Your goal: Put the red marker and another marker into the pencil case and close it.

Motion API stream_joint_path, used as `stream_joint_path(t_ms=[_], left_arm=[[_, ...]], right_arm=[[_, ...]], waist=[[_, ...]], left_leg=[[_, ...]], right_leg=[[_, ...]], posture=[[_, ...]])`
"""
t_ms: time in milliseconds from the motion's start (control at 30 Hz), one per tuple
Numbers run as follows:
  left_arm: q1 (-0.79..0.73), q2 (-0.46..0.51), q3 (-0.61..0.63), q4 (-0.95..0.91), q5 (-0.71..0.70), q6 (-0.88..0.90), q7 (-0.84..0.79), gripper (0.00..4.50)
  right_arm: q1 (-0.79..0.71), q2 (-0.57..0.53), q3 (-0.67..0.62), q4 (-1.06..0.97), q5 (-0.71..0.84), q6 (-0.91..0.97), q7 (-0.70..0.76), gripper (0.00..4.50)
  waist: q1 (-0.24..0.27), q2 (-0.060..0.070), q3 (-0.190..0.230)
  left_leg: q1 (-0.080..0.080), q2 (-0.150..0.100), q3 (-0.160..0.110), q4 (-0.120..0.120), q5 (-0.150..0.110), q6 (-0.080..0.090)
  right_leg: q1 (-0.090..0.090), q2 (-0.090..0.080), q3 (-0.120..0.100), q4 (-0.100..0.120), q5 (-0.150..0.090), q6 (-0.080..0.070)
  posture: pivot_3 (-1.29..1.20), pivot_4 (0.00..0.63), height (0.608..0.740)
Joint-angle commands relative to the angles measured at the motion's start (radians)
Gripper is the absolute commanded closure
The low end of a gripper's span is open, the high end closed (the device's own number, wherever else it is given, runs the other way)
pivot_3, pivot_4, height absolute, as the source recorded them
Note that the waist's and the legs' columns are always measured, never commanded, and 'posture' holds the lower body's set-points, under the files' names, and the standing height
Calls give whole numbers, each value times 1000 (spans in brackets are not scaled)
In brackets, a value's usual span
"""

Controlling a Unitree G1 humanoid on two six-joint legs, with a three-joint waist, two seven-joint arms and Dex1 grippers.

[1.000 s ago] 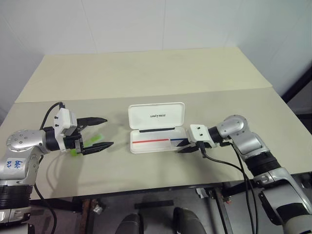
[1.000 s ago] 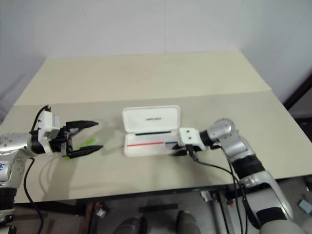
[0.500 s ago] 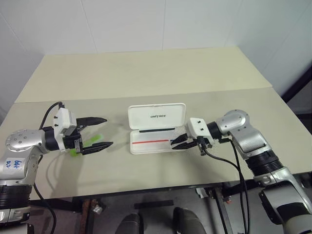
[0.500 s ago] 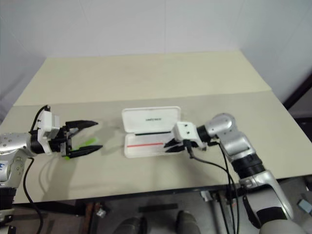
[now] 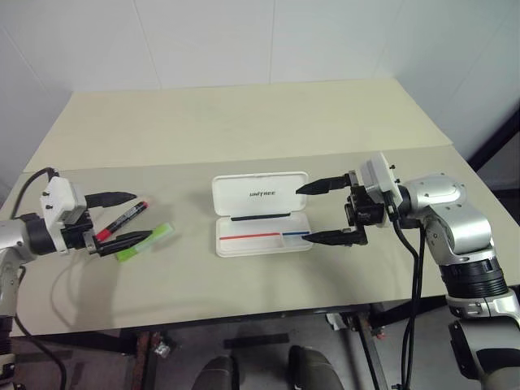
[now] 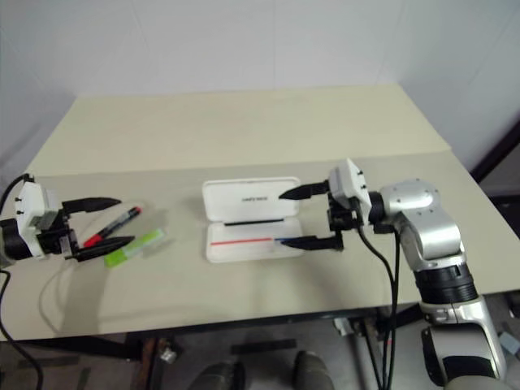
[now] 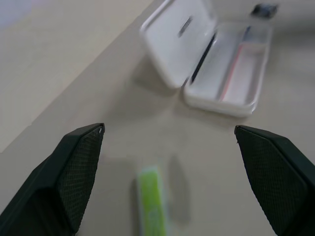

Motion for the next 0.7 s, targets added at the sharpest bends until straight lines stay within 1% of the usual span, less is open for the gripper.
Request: stream_joint_path(t_ms=[33,67,200,367,500,700], left_arm=[[-32,72,15,88,67,18,62,0],[-44,86,3,113,78,21,61,0],[-131,137,-93,212,160,144,106,0],[-253,135,-198,317,205,262,78,0],[-362,111,-279,436,271,271,102,0],[-549,50,-397,637,395,198,132,0]], right_arm=[[-34,11,-34,-42,34,14,-36,33],[-35,14,-30,-43,30,9,-42,33],[-21,29,-17,-58,24,0,-65,33],[-7,38,-15,-97,27,7,-95,33],[-6,39,-20,-113,30,12,-118,33],[14,34,-28,-153,38,27,-152,33]], waist=[[0,0,0],[0,0,0],[5,0,0],[7,-1,0],[7,-2,0],[9,-3,0]], left_leg=[[0,0,0,0,0,0],[0,0,0,0,0,0],[0,0,0,0,0,0],[-1,-1,1,0,0,1],[-1,-1,2,0,0,1],[-1,-3,10,2,0,1]], right_leg=[[0,0,0,0,0,0],[0,0,0,0,0,0],[0,0,0,0,0,0],[0,1,-1,4,0,0],[0,1,-1,4,0,0],[0,2,-1,6,0,0]], posture=[[0,150,740],[0,150,740],[0,150,740],[0,150,740],[0,150,740],[0,150,740]])
